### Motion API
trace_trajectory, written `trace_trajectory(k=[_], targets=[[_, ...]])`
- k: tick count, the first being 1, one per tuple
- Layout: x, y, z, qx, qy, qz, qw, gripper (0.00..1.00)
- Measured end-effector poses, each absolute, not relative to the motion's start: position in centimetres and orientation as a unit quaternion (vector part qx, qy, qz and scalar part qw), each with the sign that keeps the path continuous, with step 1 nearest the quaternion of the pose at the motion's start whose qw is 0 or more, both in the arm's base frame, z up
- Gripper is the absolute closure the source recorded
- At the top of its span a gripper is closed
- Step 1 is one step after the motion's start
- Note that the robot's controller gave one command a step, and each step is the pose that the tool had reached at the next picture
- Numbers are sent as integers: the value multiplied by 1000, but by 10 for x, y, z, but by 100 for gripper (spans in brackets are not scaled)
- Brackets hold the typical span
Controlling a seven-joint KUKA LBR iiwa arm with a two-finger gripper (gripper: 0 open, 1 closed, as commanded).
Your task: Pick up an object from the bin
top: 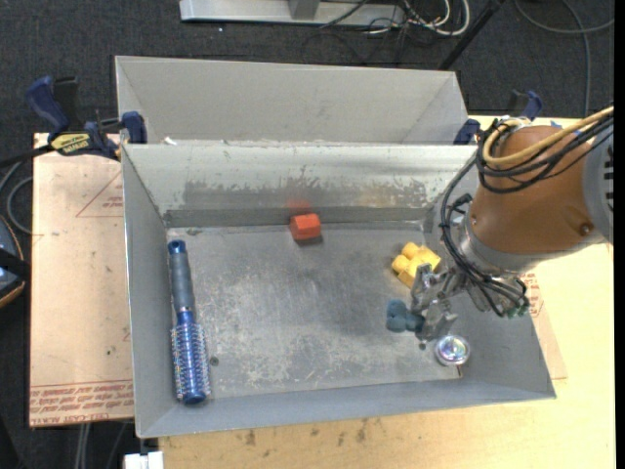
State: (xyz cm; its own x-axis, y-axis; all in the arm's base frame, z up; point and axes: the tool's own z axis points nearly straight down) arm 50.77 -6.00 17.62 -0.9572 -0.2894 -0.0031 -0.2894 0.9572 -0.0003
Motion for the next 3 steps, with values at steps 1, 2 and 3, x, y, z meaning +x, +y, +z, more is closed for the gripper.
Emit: trace_trajectory(k=[1,2,3], targets=[[508,-60,176,-146,989,0,2,100],[508,-60,176,-146,989,0,2,100],[512,-60,225,-147,989,-1,4,100]])
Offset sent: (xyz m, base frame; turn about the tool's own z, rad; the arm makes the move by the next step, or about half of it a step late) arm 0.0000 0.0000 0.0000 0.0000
